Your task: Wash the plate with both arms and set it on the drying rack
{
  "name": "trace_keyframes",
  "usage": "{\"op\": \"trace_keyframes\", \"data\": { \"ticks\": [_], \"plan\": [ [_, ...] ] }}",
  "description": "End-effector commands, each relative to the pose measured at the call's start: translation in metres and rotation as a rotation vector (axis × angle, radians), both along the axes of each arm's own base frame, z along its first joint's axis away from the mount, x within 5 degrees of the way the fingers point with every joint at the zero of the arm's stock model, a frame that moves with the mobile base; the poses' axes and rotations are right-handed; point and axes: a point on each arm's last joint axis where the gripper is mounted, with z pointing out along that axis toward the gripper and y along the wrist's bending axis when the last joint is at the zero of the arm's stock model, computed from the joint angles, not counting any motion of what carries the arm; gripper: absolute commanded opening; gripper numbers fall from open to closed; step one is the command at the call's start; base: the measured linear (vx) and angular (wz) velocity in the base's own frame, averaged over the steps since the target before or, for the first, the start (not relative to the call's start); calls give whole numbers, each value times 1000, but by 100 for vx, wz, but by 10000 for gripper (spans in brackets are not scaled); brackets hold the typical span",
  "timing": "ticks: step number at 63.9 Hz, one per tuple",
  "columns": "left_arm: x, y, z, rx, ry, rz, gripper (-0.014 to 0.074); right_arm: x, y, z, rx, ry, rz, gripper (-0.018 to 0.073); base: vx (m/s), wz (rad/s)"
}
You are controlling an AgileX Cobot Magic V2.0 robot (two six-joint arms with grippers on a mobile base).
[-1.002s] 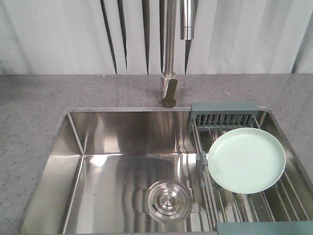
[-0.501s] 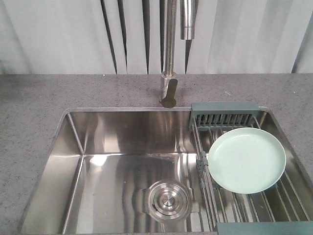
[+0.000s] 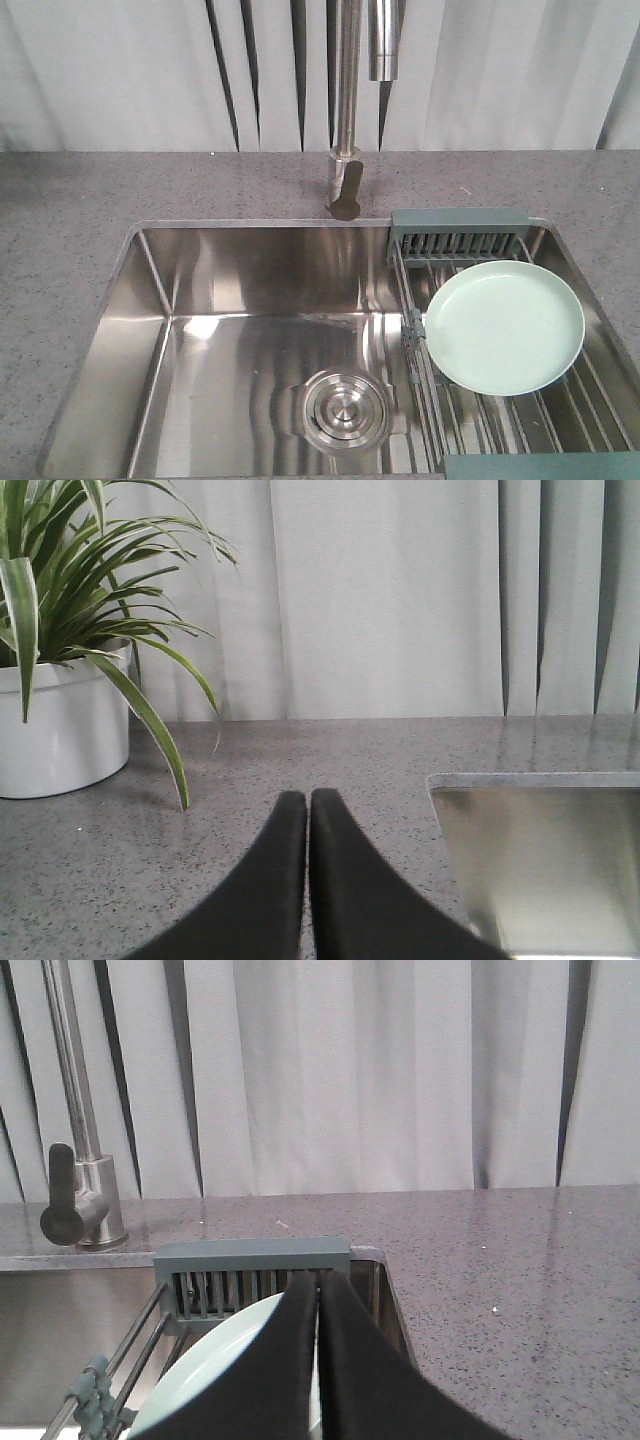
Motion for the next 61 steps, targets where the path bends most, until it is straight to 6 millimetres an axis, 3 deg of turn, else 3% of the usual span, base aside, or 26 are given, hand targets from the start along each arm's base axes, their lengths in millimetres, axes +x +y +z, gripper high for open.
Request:
{"op": "trace_keyframes", "data": {
  "ticks": [1,61],
  "plan": [
    [-1,-1,0,-5,-66,-11,-6,-1,0,2,-18,-78,-1,-2,0,0],
    [-1,-1,0,-5,-66,-15,-6,-1,0,2,-18,-78,-1,-2,0,0]
  ]
}}
